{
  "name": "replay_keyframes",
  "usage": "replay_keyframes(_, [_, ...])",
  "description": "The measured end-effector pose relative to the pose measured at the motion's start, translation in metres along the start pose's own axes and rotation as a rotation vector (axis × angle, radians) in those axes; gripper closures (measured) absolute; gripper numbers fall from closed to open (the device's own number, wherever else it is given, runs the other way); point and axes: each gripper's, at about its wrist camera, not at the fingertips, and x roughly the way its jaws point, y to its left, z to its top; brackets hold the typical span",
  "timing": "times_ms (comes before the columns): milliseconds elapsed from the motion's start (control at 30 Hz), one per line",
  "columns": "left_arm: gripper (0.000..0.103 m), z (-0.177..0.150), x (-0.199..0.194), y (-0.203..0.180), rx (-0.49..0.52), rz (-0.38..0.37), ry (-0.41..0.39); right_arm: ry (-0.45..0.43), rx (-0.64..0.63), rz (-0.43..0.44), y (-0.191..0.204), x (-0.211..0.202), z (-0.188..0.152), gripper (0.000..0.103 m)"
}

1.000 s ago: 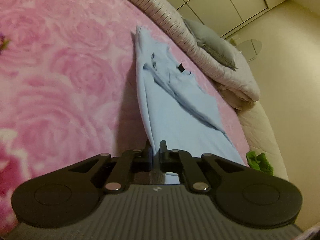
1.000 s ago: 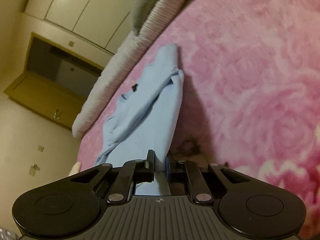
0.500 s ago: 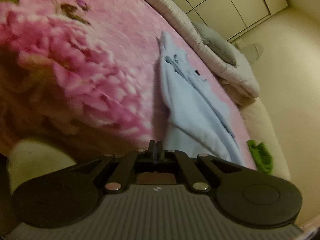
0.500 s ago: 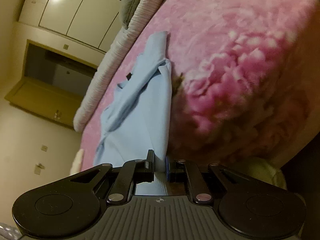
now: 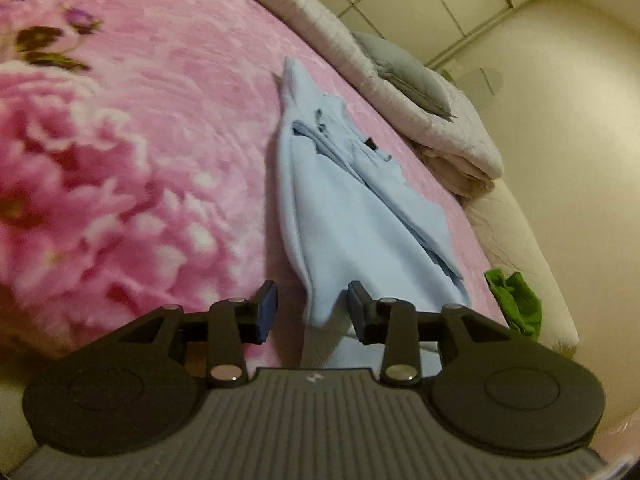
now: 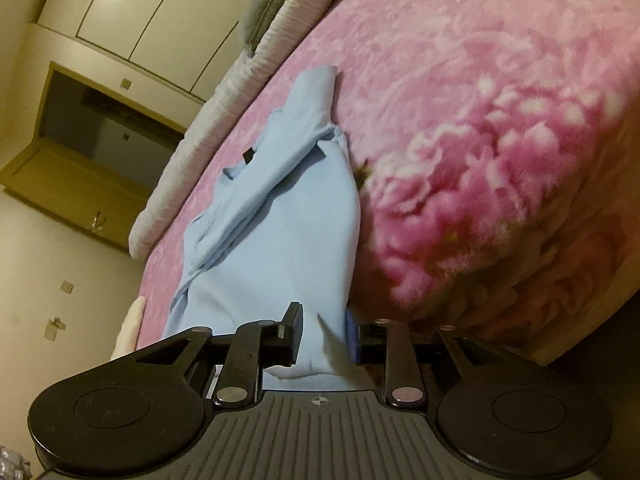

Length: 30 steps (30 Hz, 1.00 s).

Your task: Fold clothes

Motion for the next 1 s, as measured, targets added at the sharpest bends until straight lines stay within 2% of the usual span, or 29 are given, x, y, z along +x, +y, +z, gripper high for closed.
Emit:
replay_keyframes(100, [0.076,0.001,0.005,-0.008,0.063,-0.044,0.034,0.004,-0.017,-0.007,0.001,0.005,-0.001,0.074])
replay_keyframes(167, [0.092,0.0,0.008,-0.014,0.118,-0.025,0.052,0.008,-0.032,-0.014,0.002,0.009,-0.002,0.074])
replay_keyframes(200, [0.092,0.0,0.009,-0.015,0.13,-0.016,0.059,0.017,-0.047,-0.027,0.002,0.012,-0.004,0.074])
replay_keyframes(333, [0.092,0.006,0.006,-0.007,0.068,-0.026,0.049,0.009,-0.068,-0.036,0.0,0.013,-0.008,0.073])
replay_keyframes(400, [0.091,0.008,0.007,-0.006,0.052,-0.025,0.051,-0.007,-0.055,-0.041,-0.004,0.011,-0.01,0.067])
replay_keyframes(500, [0.091,0.01,0.01,-0.005,0.034,-0.03,0.055,-0.007,-0.036,-0.077,-0.011,0.012,-0.013,0.062])
replay_keyframes(667, [0.096,0.014,0.014,-0.003,0.003,-0.036,0.062,-0.041,-0.003,-0.037,-0.023,0.012,-0.022,0.062])
replay_keyframes(700, [0.097,0.015,0.015,-0.003,-0.003,-0.038,0.064,-0.038,-0.003,-0.021,-0.024,0.015,-0.024,0.064])
replay_keyframes(733, [0.098,0.016,0.016,-0.002,-0.009,-0.039,0.065,-0.033,-0.009,-0.009,-0.023,0.016,-0.025,0.073])
replay_keyframes(767, [0.098,0.016,0.015,-0.003,-0.009,-0.042,0.063,-0.029,-0.016,0.003,-0.022,0.016,-0.026,0.088])
replay_keyframes(800, [0.099,0.015,0.012,-0.005,0.0,-0.051,0.056,-0.031,-0.024,0.019,-0.019,0.015,-0.027,0.092])
replay_keyframes(1000, [0.101,0.013,-0.014,-0.01,0.033,-0.121,-0.008,-0.089,-0.013,0.188,-0.005,-0.019,-0.017,0.094])
